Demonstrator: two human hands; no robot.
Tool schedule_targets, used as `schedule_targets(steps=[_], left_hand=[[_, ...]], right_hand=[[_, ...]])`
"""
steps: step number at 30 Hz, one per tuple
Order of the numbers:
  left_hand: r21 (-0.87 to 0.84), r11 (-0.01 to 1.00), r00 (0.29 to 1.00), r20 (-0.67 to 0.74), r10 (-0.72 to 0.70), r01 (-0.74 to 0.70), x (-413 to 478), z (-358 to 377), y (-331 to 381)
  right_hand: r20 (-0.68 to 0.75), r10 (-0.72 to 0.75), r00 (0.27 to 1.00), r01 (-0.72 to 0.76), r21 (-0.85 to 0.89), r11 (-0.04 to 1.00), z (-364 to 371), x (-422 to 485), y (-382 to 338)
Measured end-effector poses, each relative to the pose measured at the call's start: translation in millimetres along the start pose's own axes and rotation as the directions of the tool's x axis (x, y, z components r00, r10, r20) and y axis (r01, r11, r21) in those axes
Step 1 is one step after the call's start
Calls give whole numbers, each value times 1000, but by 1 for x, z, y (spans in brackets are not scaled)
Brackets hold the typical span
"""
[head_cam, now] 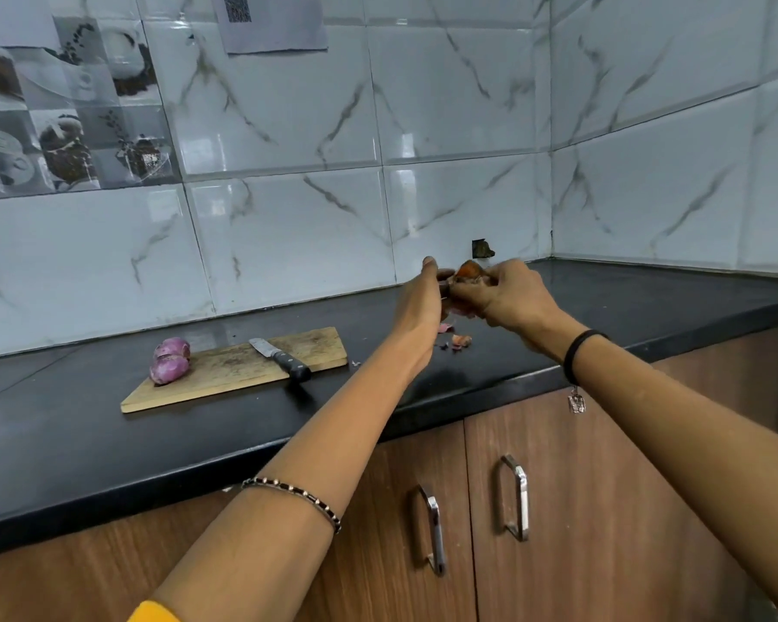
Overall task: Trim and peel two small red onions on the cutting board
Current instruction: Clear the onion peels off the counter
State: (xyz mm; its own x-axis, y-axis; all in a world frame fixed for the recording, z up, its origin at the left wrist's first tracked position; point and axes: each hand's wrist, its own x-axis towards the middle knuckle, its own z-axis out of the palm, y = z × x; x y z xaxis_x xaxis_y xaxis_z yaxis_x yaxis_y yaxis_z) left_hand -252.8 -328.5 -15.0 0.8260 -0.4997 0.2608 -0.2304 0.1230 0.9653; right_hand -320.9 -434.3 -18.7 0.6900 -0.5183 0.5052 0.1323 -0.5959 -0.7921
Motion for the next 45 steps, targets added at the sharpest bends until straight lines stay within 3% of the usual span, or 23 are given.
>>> schedule_targets(steps=[7, 12, 18, 24, 29, 36, 39, 41, 42, 45], left_hand=[[62, 989, 986, 109, 128, -135, -44, 84, 15], [43, 992, 980, 166, 111, -119, -70, 142, -1], [61, 998, 961, 275, 15, -33, -92, 206, -63], [113, 982, 928, 325, -183, 154, -117, 261, -160], [157, 936, 852, 386, -352, 316, -145, 292, -250], [213, 775, 666, 410, -624, 595, -182, 319, -370], [287, 681, 564, 397, -724, 673, -189, 326, -397], [323, 593, 472, 380, -795, 738, -191, 330, -406], [351, 549, 427, 369, -826, 758, -191, 331, -410], [375, 466, 337, 362, -869, 801, -190, 331, -422]], right_hand=[[-93, 13, 996, -8, 55, 998, -69, -38, 14], [-161, 66, 985, -61, 39, 997, -121, -66, 53], [-170, 156, 973, -162, -19, 987, -163, -114, 118], [-166, 370, 914, -383, -55, 922, -177, -171, 210], [-184, 570, 801, -591, -86, 802, -169, -228, 285], [-195, 765, 614, -789, -122, 602, -150, -298, 384], [-235, 832, 502, -864, -92, 495, -145, -317, 421], [-244, 891, 383, -921, -28, 388, -143, -328, 451], [-227, 920, 319, -945, 5, 328, -143, -333, 464], [-146, 964, 222, -967, 97, 238, -146, -341, 498]])
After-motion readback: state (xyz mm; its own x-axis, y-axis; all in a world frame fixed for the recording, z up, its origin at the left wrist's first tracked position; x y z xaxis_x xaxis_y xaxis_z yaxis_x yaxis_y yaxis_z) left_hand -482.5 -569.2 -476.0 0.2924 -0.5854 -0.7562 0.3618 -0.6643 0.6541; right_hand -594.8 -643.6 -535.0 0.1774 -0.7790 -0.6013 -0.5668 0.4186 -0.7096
